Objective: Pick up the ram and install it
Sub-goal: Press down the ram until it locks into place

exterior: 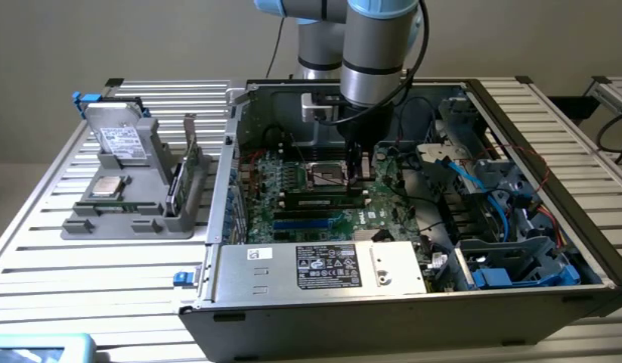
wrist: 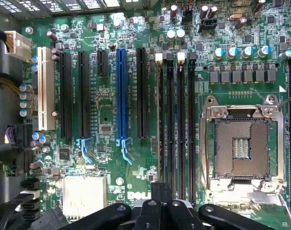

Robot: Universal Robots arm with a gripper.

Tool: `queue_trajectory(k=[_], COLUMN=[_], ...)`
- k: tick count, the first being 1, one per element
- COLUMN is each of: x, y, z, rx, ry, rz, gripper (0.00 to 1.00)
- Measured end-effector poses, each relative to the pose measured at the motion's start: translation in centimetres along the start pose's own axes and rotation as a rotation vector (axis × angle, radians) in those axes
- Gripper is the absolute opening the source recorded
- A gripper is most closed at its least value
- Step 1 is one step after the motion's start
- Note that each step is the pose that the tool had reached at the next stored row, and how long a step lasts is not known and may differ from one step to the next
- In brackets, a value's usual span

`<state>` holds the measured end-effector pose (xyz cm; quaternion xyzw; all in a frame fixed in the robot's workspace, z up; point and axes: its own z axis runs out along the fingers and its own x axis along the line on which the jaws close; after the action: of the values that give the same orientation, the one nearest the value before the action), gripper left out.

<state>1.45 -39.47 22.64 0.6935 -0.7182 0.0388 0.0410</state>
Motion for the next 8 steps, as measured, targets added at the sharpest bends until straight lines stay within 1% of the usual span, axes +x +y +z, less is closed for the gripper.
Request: queue_trajectory(k=[8], x=[-0.01], y=[0.00], z=[0.10], rx=[0.0000], ry=[-0.0002], rz=[0.000], gripper=[0.11])
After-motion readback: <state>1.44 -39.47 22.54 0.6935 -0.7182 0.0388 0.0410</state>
